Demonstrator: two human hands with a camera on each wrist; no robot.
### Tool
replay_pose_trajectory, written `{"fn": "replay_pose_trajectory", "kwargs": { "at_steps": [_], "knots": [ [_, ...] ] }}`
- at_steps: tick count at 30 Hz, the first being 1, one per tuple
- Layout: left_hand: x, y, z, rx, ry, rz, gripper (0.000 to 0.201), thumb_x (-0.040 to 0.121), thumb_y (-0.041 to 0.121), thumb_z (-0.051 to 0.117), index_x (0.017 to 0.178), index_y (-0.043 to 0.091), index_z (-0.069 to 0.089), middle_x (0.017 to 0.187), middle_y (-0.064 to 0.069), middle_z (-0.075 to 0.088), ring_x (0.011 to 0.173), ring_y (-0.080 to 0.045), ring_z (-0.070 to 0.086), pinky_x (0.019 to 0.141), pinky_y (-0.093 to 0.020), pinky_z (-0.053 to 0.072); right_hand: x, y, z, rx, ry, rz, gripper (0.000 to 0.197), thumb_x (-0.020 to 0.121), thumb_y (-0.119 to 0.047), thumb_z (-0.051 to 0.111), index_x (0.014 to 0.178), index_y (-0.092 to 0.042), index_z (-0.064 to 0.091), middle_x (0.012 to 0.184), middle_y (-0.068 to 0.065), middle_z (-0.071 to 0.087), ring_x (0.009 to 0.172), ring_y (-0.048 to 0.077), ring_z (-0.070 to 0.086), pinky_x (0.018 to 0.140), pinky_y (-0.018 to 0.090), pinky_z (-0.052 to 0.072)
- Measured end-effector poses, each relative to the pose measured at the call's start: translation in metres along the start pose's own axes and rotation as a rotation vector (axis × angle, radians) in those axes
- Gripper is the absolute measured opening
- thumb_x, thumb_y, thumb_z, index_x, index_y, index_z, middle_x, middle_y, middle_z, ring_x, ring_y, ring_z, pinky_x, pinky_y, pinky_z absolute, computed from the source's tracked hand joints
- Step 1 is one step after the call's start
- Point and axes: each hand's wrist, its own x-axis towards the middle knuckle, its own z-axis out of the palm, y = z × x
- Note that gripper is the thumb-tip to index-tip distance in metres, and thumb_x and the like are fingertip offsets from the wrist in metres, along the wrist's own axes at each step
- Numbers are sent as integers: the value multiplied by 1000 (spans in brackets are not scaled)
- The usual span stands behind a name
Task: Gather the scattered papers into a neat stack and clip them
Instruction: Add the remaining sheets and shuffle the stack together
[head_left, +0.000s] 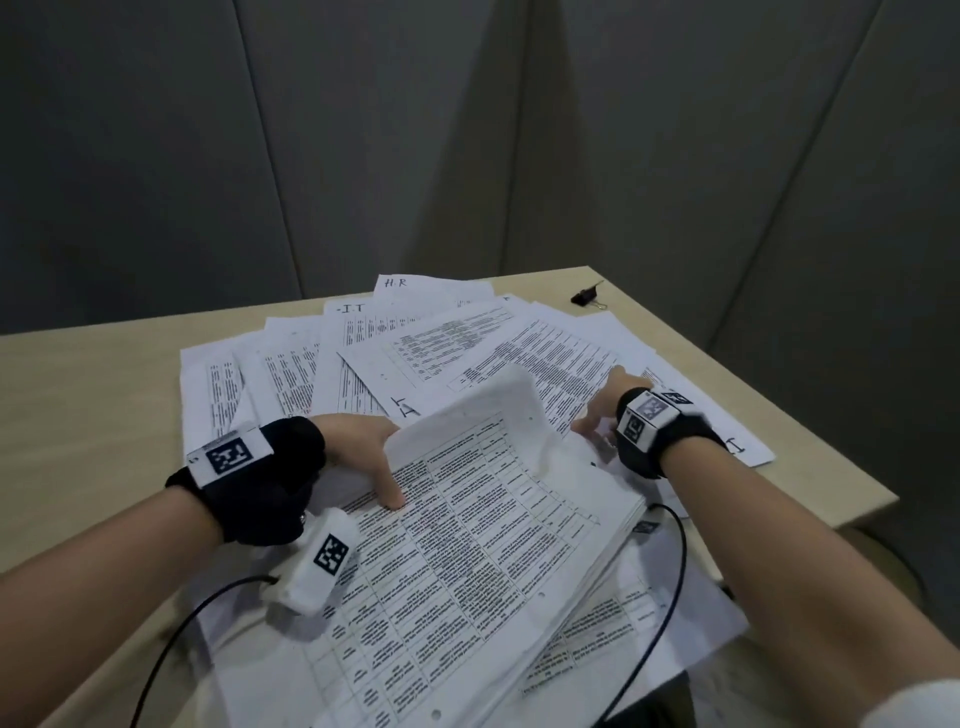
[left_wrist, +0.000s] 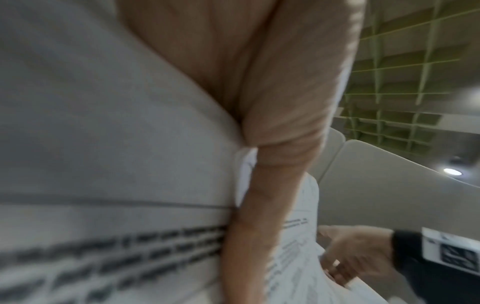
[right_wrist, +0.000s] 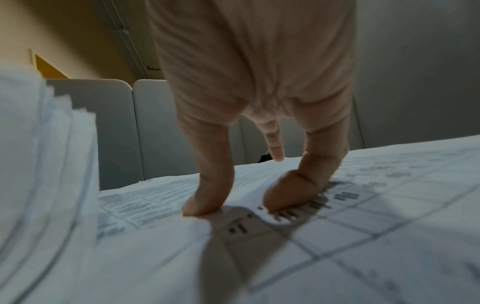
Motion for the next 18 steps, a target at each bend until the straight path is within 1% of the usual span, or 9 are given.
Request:
{"fn": "replay_pose_trajectory", "kwargs": {
  "at_steps": [3, 5, 8, 10, 12, 13, 14, 16, 18],
  "knots": [
    [0, -1, 7, 41, 22, -31, 33, 69, 18, 80, 95, 17, 58, 84, -1, 68, 85, -27, 67, 75, -34, 55, -8, -1, 1, -97, 17, -81, 76, 75, -41, 73, 130, 0, 39, 122, 16, 54, 108, 33, 56, 92, 43, 50],
    [-1, -3, 10, -47, 0, -48, 29, 74, 9, 76, 96, 13, 57, 83, -4, 65, 83, -28, 65, 71, -31, 52, -9, 1, 3, -112, -2, -116, 79, 73, -42, 74, 131, -1, 39, 116, 14, 59, 103, 32, 59, 91, 42, 50],
    [-2, -8, 7, -180, 43, -9, 29, 79, -3, 67, 103, 10, 57, 87, -8, 64, 89, -30, 62, 80, -35, 49, -9, 2, 4, -102, -78, -159, 79, 69, -33, 79, 134, -13, 40, 123, 15, 55, 108, 34, 57, 95, 41, 48],
    [-2, -11, 1, -183, 131, 13, 34, 79, 0, 69, 108, 9, 56, 96, -12, 65, 93, -31, 61, 89, -38, 47, -12, 5, 3, -120, -93, -186, 73, 70, -28, 78, 133, -23, 42, 131, 16, 44, 111, 37, 53, 97, 43, 47],
    [0, -13, -8, -169, 207, 27, 33, 78, 6, 72, 105, 13, 55, 98, -12, 65, 90, -28, 60, 87, -34, 46, -12, 11, 2, -206, -54, -237, 55, 82, -27, 65, 132, -33, 44, 136, 15, 36, 119, 39, 44, 100, 43, 43],
    [2, -14, -13, -180, 229, 34, 32, 77, 6, 73, 102, 15, 55, 96, -10, 64, 88, -26, 59, 85, -32, 44, -13, 15, 0, -209, -41, -268, 47, 86, -23, 57, 131, -36, 46, 137, 13, 36, 121, 38, 42, 98, 40, 43],
    [4, -15, -19, -187, 249, 38, 30, 77, 6, 73, 99, 15, 55, 94, -9, 63, 89, -25, 58, 84, -31, 43, -13, 18, -2, -177, -59, -290, 44, 88, -18, 52, 129, -35, 49, 139, 11, 38, 120, 35, 45, 91, 35, 46],
    [8, -17, -29, -188, 277, 20, 24, 77, 7, 74, 89, 15, 55, 92, -10, 61, 90, -26, 57, 84, -33, 44, -11, 24, -5, -45, -136, -331, 41, 88, -8, 49, 125, -25, 56, 136, 7, 47, 105, 28, 56, 75, 23, 48],
    [10, -21, -39, -195, 273, -21, 23, 77, 8, 74, 81, 11, 52, 87, -13, 60, 87, -29, 57, 78, -35, 46, -13, 30, -10, 31, -147, -360, 35, 90, -8, 51, 123, -16, 59, 126, 5, 54, 99, 23, 57, 72, 18, 44]
  ]
}}
